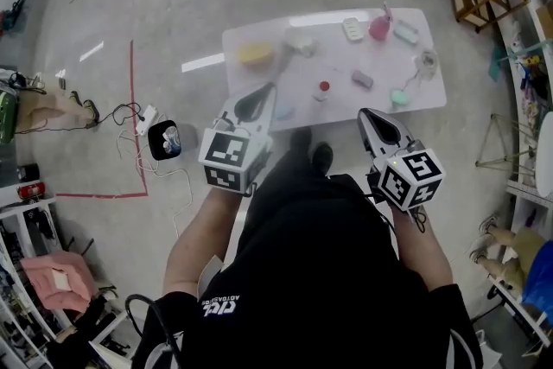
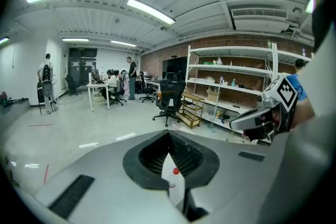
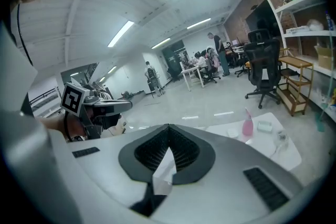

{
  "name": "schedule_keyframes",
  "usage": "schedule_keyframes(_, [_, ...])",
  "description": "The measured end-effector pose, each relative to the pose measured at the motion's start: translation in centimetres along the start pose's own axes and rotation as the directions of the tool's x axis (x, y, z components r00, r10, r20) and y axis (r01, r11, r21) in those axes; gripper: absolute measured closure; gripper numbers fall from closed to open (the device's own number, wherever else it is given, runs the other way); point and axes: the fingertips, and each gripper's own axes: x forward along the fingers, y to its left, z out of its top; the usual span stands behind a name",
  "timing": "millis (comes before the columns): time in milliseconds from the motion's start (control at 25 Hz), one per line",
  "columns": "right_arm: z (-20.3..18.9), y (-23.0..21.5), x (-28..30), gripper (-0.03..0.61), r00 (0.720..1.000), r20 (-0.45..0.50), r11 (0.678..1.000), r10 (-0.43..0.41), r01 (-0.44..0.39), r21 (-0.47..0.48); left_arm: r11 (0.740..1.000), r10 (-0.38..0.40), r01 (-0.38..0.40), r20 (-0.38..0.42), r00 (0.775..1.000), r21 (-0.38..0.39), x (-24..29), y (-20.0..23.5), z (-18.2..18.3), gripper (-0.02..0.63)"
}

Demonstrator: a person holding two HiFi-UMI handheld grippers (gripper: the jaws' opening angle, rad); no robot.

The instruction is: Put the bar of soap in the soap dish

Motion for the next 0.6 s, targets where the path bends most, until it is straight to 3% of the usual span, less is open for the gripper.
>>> schedule_keyframes(280, [0.4, 0.4, 4.0, 0.565, 0.995, -0.099, 1.0, 0.004, -0.003, 0.006, 0.999, 0.008, -0.009, -0.035, 0.999, -0.033, 2.7, 3.8, -2.9, 0.604])
schedule_keyframes(440, [0.7, 0.0, 6.7, 0.565, 0.988, -0.156, 1.0, -0.019, 0.017, -0.01, 0.996, -0.032, 0.027, -0.051, 0.998, -0.086, 4.4, 5.9, -5.2, 0.604])
schedule_keyframes(600, [1.0, -0.9, 8.6, 0.565, 0.982, -0.185, 1.0, -0.029, 0.029, 0.001, 0.994, -0.07, 0.065, -0.062, 0.996, -0.083, 6.9, 7.5, -6.4, 0.604])
